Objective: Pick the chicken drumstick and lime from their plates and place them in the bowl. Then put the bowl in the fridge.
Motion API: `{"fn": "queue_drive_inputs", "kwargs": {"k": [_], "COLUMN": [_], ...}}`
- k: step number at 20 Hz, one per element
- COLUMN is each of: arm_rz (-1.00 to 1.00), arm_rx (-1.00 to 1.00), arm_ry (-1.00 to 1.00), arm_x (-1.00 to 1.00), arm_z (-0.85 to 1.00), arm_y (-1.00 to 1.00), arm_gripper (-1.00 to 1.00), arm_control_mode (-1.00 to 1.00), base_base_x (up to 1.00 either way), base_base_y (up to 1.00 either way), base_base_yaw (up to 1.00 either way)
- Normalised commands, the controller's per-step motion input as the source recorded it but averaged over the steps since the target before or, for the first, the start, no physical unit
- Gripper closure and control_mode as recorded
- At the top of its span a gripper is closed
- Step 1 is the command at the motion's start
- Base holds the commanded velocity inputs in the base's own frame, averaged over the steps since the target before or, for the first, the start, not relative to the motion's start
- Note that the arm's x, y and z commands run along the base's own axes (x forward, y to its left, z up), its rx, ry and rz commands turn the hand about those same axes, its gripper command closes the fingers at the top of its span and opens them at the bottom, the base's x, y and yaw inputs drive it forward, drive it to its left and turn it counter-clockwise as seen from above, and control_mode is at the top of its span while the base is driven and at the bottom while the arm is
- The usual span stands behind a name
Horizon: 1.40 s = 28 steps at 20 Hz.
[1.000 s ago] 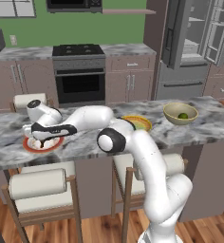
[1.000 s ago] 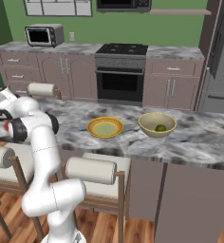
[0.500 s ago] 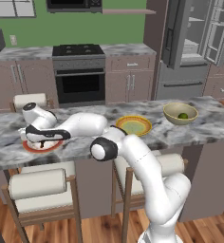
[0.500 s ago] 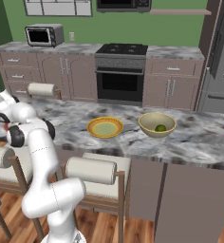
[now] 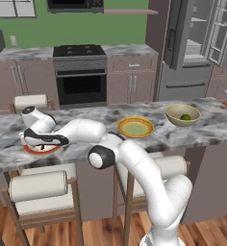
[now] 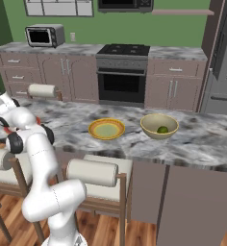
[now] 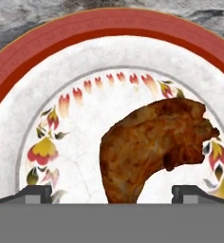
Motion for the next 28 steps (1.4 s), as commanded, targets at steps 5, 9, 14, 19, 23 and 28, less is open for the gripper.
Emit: {"fn": "queue_drive_inputs", "kwargs": {"k": [5, 9, 14, 19, 23, 28], "arm_rz": [0.00, 0.00, 0.00, 0.00, 0.00, 0.00], "arm_rx": [0.00, 0.00, 0.00, 0.01, 0.05, 0.07], "arm_ry": [0.00, 0.00, 0.01, 0.00, 0.00, 0.00], "arm_x": [0.05, 0.03, -0.12, -0.20, -0.20, -0.16], "arm_z": [-0.16, -0.19, -0.33, -0.32, -0.23, -0.08], "arm_y": [-0.12, 0.00, -0.03, -0.20, -0.28, -0.27], "arm_gripper": [-1.00, -1.00, 1.00, 1.00, 1.00, 1.00], "arm_control_mode": [-1.00, -1.00, -1.00, -1.00, -1.00, -1.00], "base_base_x": [0.00, 0.00, 0.00, 0.00, 0.00, 0.00], "base_base_y": [0.00, 0.00, 0.00, 0.00, 0.00, 0.00], "base_base_yaw": [0.00, 0.00, 0.00, 0.00, 0.00, 0.00]}}
